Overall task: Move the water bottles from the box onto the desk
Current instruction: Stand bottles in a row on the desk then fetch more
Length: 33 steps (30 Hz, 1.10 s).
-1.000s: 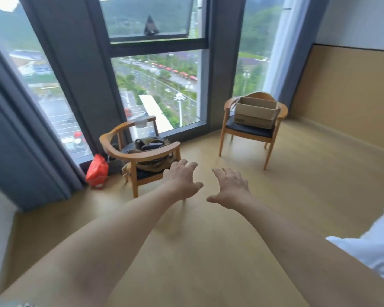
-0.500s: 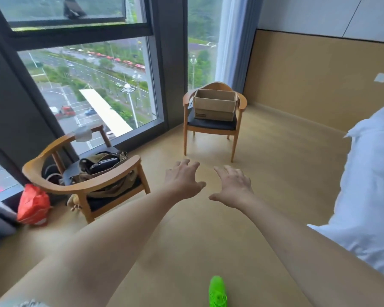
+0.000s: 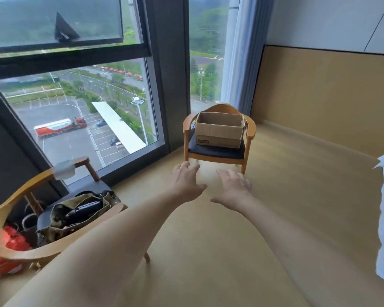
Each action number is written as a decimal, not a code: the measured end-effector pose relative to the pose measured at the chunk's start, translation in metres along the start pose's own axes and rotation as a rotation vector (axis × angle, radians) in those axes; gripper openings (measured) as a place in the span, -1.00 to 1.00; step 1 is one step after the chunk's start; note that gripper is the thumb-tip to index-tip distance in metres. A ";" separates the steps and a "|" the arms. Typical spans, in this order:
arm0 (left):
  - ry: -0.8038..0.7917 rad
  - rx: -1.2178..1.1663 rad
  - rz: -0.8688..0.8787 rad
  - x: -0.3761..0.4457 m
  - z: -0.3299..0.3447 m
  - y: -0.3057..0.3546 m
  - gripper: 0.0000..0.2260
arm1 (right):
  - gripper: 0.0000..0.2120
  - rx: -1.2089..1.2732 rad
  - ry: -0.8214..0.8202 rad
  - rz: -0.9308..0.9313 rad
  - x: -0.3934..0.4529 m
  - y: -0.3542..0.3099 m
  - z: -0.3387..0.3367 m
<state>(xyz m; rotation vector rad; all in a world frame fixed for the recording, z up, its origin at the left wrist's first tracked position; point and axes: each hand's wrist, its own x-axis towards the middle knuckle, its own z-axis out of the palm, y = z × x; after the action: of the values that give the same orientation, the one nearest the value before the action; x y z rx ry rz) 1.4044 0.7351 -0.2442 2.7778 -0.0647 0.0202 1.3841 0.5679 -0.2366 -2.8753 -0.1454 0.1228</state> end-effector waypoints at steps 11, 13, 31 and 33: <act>-0.062 0.041 0.107 0.190 0.034 -0.015 -0.41 | -0.14 -0.004 -0.064 0.050 0.175 0.021 0.015; -0.066 0.063 0.134 0.234 0.038 -0.021 -0.42 | -0.12 -0.007 -0.059 0.079 0.214 0.022 0.018; -0.139 0.113 0.232 0.561 0.035 -0.048 -0.37 | -0.14 0.061 -0.011 0.214 0.527 0.049 0.007; -0.144 0.118 0.218 0.594 0.046 -0.046 -0.39 | -0.14 0.066 -0.025 0.207 0.561 0.062 0.010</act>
<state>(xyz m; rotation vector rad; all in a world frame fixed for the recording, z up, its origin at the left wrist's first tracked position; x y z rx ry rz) 1.9997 0.7369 -0.2902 2.8719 -0.4149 -0.1247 1.9443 0.5721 -0.3021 -2.8165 0.1489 0.1989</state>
